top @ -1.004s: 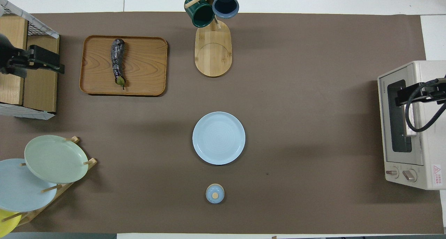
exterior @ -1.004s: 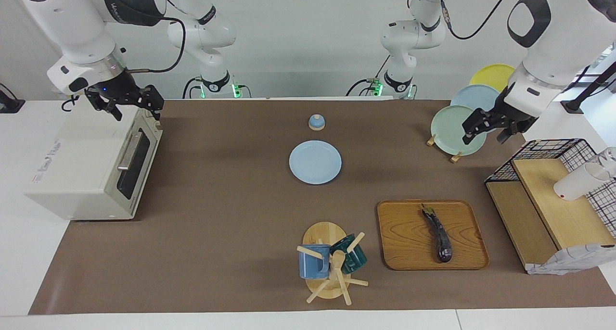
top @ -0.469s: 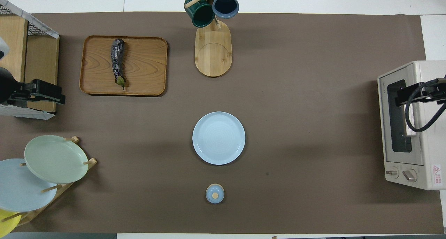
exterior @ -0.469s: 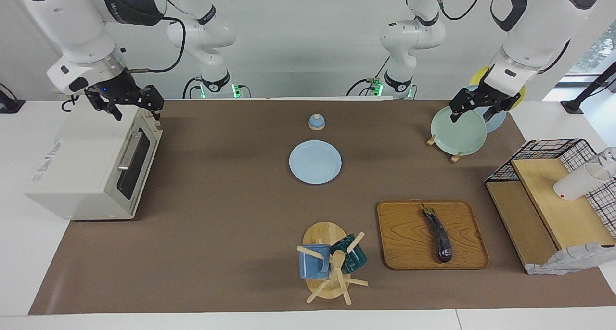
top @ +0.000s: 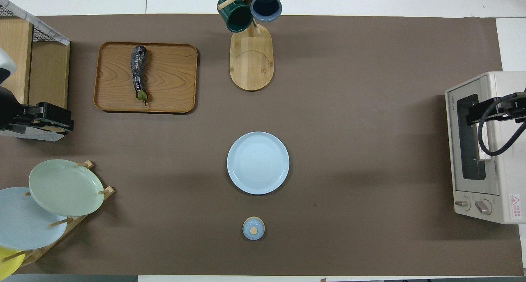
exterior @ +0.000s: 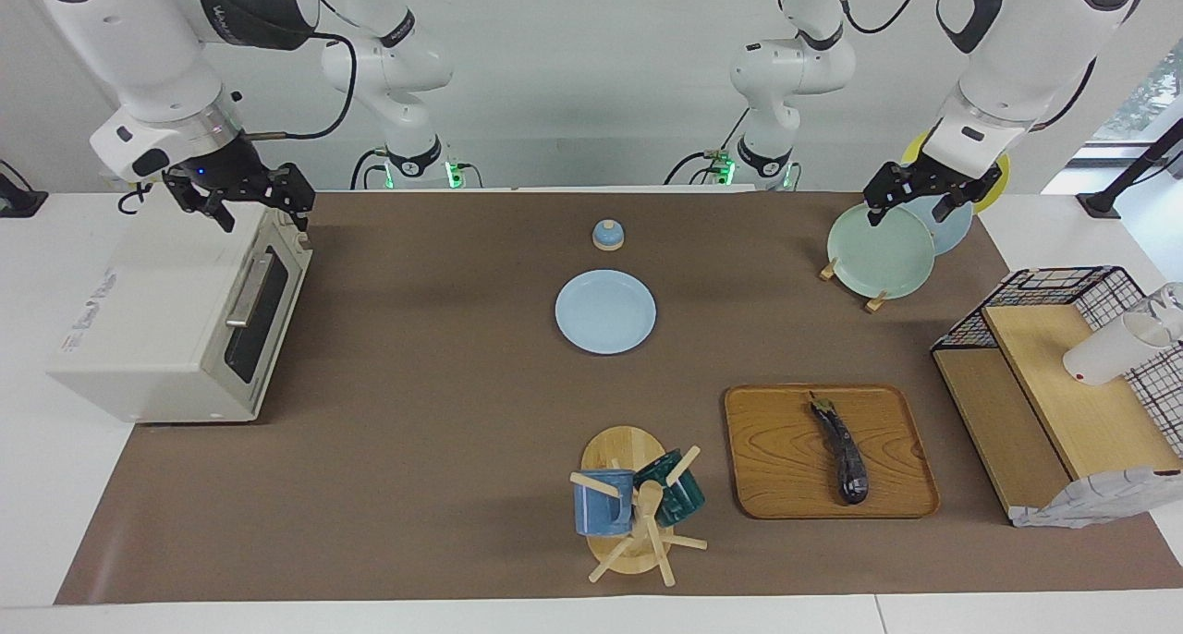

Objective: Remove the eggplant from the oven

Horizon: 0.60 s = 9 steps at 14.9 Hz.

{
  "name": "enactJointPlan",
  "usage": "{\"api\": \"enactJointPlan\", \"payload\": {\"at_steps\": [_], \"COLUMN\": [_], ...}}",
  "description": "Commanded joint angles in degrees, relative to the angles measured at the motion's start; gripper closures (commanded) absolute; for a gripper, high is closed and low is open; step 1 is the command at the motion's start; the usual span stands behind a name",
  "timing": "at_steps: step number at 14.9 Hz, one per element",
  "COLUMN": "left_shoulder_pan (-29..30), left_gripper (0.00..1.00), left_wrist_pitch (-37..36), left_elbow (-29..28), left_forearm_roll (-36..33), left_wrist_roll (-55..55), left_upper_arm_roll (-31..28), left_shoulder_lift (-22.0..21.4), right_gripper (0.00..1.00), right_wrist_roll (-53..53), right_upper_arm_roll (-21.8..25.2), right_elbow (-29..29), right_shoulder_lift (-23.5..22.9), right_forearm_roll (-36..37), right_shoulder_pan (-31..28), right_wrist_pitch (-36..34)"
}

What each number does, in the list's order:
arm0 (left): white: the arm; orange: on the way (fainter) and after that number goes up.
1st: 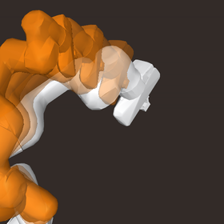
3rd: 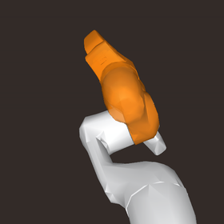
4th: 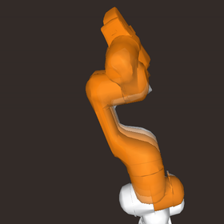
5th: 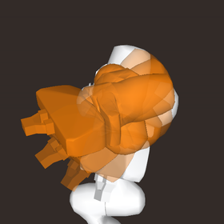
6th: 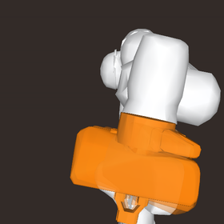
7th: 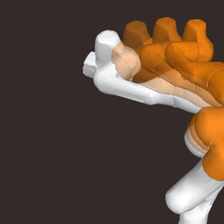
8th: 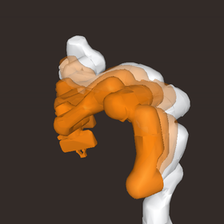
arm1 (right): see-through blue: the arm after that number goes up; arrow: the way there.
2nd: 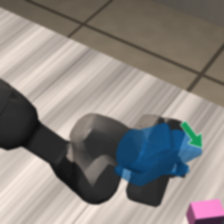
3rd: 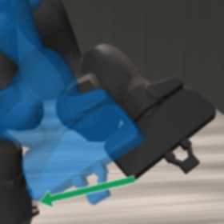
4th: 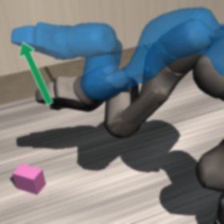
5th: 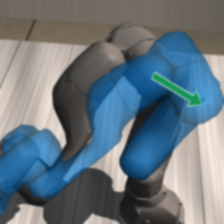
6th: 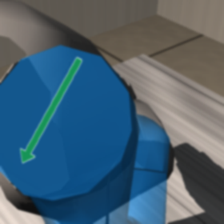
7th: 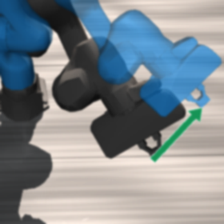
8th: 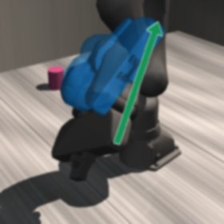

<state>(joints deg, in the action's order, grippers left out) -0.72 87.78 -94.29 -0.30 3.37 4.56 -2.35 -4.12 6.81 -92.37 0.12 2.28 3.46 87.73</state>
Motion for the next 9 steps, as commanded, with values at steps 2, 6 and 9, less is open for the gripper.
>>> {"api": "enactJointPlan", "payload": {"at_steps": [2, 6, 9], "left_shoulder_pan": [-0.2, 0.5, 0.6], "left_gripper": [0.00, 0.00, 0.00], "left_wrist_pitch": [-0.5, 0.5, 0.6], "left_elbow": [0.9, 0.7, 0.6], "left_forearm_roll": [-1.1, 0.4, 0.4], "left_wrist_roll": [1.1, 1.0, 0.7], "left_upper_arm_roll": [0.2, 0.2, 0.1], "left_shoulder_lift": [0.8, 0.7, 0.8], "right_gripper": [0.00, 0.00, 0.00], "right_wrist_roll": [0.6, 0.6, 0.6], "right_upper_arm_roll": [-0.2, -0.2, -0.2], "right_elbow": [0.6, 0.6, 0.6], "right_shoulder_lift": [0.0, 0.0, 0.0], "right_forearm_roll": [-1.7, -1.7, -1.7], "right_shoulder_pan": [-0.4, -0.4, -0.4], "right_wrist_pitch": [-0.5, -0.5, -0.5]}}
